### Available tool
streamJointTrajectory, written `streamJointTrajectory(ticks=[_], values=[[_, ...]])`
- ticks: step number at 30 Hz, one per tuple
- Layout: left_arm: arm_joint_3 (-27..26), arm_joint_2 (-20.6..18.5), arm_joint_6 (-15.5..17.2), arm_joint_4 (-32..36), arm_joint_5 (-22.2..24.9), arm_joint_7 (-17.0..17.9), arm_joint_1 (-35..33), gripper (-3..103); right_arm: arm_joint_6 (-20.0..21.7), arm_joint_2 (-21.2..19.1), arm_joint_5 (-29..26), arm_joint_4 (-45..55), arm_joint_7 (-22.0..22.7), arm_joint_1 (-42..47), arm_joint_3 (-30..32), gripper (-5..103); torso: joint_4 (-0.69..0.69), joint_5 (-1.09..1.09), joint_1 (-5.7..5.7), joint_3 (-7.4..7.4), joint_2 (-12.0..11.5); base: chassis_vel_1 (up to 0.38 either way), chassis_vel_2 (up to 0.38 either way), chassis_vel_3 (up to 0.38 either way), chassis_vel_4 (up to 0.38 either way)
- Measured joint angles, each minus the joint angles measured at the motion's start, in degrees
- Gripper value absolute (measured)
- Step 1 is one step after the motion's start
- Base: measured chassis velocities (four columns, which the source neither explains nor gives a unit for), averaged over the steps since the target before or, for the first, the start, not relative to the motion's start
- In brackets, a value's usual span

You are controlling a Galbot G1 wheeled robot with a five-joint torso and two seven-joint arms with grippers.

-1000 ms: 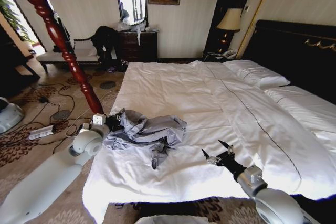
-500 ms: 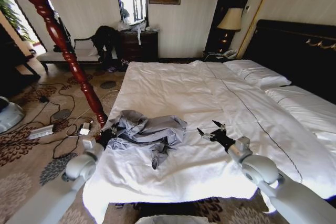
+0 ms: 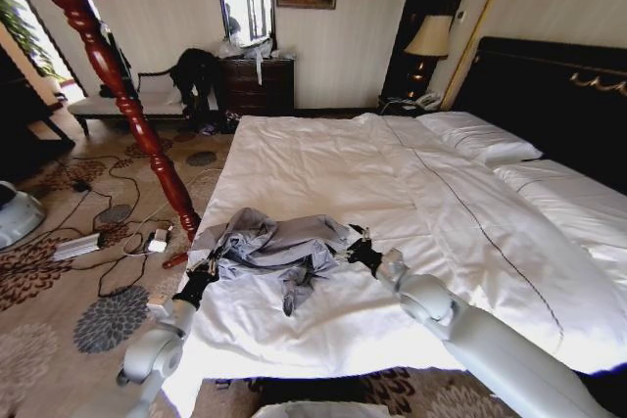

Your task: Pick up the clothes from the bed and hang them on the clothes hanger.

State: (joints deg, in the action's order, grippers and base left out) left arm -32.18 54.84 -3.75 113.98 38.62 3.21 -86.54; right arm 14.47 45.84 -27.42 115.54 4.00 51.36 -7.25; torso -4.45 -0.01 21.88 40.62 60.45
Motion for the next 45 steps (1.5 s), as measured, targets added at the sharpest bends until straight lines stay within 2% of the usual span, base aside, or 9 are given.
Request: streamJointTrajectory(ticks=[8, 11, 15, 26, 31, 33, 35, 44, 45], values=[[-1.0, 0.0, 0.5, -0.6, 0.7, -0.6, -1.3, 1, 1.2, 1.7, 2.0, 2.2, 0.4, 2.8, -2.6, 100, -0.04, 0.0, -0.01, -0.01, 0.0, 0.0, 0.0, 0.0, 0.0], [-0.1, 0.3, 1.0, -0.2, 1.0, -0.7, -2.1, 1, 1.3, 2.8, 9.8, 0.9, -0.4, 1.5, -5.8, 100, 0.0, -0.02, 0.0, 0.0, 0.0, 0.0, 0.0, 0.0, 0.0], [0.8, 0.4, 1.2, 1.1, 0.6, -0.8, -2.6, 1, 1.4, 4.8, 13.8, -2.3, -0.9, -0.2, -8.3, 100, -0.02, 0.01, -0.01, 0.0, 0.0, 0.0, 0.0, 0.0, 0.0], [-1.6, 0.1, 1.1, 1.6, 0.7, -1.6, -5.0, 1, 0.2, 6.3, 12.8, -9.6, -1.3, -9.1, -13.5, 102, -0.01, 0.0, 0.0, 0.0, 0.0, 0.0, 0.0, 0.0, 0.0], [-3.4, -0.4, 1.0, 1.4, 2.1, -2.0, -6.6, 1, 0.0, 4.3, 12.5, -9.4, -2.3, -12.0, -17.2, 84, -0.02, 0.0, 0.0, 0.0, 0.0, 0.0, 0.0, 0.0, 0.0], [-3.6, -0.4, 1.0, 1.4, 2.2, -2.1, -6.8, 1, 0.0, 4.1, 12.8, -9.2, -2.4, -12.0, -17.4, 84, -0.02, 0.0, 0.0, 0.0, 0.0, 0.0, 0.0, 0.0, 0.0], [-4.1, -0.2, 0.8, 1.4, 2.3, -2.4, -7.4, 1, -0.2, 3.2, 13.8, -9.0, -3.1, -12.4, -18.7, 70, -0.01, 0.0, 0.0, 0.0, 0.0, 0.0, 0.0, 0.0, 0.0], [-4.2, 0.6, 0.7, 1.4, 2.4, -2.6, -7.9, 1, 0.2, 2.2, 14.8, -9.7, -4.6, -15.0, -22.0, 78, -0.01, 0.0, 0.0, 0.0, 0.0, 0.0, 0.0, 0.0, 0.0], [-4.2, 0.6, 0.7, 1.4, 2.4, -2.7, -8.0, 1, 0.4, 2.1, 14.8, -9.9, -4.6, -15.4, -22.4, 72, -0.01, 0.0, 0.0, 0.0, 0.0, 0.0, 0.0, 0.0, 0.0]])
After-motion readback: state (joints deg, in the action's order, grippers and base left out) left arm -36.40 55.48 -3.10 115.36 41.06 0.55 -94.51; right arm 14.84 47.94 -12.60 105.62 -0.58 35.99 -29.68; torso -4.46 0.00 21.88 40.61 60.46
